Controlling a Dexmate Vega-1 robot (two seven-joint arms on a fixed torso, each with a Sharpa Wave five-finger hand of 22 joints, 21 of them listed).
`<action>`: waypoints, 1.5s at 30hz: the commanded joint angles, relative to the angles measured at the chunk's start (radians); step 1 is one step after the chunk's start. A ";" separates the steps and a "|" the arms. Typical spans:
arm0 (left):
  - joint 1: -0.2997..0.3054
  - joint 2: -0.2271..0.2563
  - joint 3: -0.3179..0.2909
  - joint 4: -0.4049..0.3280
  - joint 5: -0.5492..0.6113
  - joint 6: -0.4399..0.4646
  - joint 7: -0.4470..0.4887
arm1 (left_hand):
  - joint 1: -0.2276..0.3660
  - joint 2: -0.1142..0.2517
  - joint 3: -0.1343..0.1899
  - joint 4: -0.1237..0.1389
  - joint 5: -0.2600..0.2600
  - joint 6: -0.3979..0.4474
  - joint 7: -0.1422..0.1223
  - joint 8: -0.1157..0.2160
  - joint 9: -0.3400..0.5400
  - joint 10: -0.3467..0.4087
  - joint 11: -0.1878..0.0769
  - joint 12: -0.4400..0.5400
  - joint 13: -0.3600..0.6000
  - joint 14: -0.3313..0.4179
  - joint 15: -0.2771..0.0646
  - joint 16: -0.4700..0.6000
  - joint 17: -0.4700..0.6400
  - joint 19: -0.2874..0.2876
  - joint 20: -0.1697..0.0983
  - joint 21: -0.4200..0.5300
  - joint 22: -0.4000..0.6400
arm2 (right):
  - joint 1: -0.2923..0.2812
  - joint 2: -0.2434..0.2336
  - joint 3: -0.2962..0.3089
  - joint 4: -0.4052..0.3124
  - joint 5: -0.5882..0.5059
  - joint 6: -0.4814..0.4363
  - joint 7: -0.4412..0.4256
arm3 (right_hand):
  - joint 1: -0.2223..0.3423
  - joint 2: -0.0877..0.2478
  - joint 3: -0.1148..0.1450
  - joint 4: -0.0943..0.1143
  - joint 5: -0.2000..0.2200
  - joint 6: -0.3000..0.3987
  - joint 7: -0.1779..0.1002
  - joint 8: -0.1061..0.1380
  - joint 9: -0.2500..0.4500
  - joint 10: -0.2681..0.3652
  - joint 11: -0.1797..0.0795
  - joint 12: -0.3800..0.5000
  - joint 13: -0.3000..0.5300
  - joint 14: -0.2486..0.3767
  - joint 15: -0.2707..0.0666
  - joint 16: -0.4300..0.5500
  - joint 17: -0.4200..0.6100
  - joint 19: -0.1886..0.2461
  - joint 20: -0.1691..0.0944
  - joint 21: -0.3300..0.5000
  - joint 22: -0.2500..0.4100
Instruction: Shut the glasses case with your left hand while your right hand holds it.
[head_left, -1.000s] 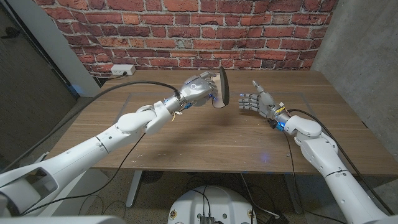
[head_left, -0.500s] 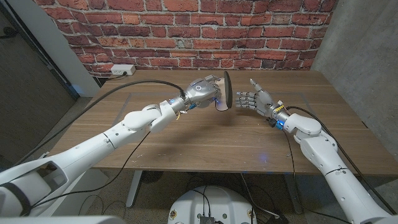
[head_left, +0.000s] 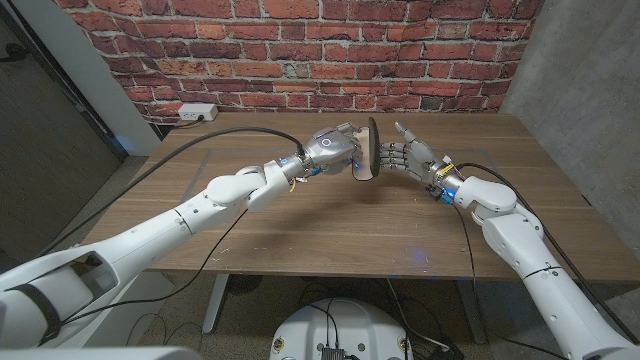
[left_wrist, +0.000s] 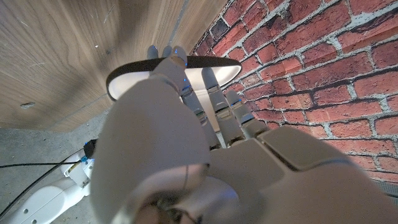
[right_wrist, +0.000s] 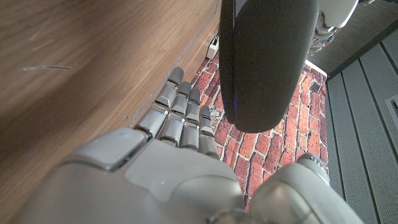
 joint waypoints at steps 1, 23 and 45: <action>-0.036 -0.014 0.027 -0.004 0.026 -0.006 0.010 | 0.001 0.004 -0.005 -0.003 0.007 -0.001 -0.003 -0.004 0.005 0.034 -0.029 -0.002 0.006 0.009 -0.181 -0.007 0.004 0.001 0.001 0.007 0.000 | 0.008 -0.020 -0.015 -0.022 -0.004 -0.014 0.043 | 0.015 0.000 -0.001 -0.004 0.012 0.011 0.064 0.003 0.002 0.015 -0.001 -0.001 0.005 0.019 -0.002 0.001 0.002 0.017 0.000 0.006 0.001; -0.073 -0.064 0.058 0.040 -0.012 -0.008 -0.022 | 0.001 0.006 -0.010 -0.001 0.008 -0.004 -0.004 -0.007 0.009 0.037 -0.028 -0.009 0.014 0.014 -0.181 -0.025 0.016 0.000 0.001 0.012 -0.001 | 0.016 -0.030 -0.017 0.001 0.011 0.009 0.087 | 0.034 0.022 -0.011 -0.006 0.038 0.035 0.064 0.005 0.002 0.050 -0.005 0.000 0.005 0.105 -0.045 0.011 0.006 0.070 -0.017 0.020 0.007; -0.073 -0.062 0.055 0.002 -0.016 0.028 -0.089 | 0.002 0.008 -0.011 0.000 0.004 -0.001 -0.012 -0.020 -0.005 0.038 -0.029 -0.026 0.006 0.018 -0.181 -0.045 0.024 -0.002 -0.001 0.016 -0.002 | 0.047 0.020 -0.016 0.109 0.093 0.091 0.162 | 0.254 0.126 0.061 -0.087 0.047 0.126 0.032 0.020 0.004 0.144 -0.050 0.005 0.007 0.227 -0.122 0.007 0.005 0.148 -0.068 0.060 0.020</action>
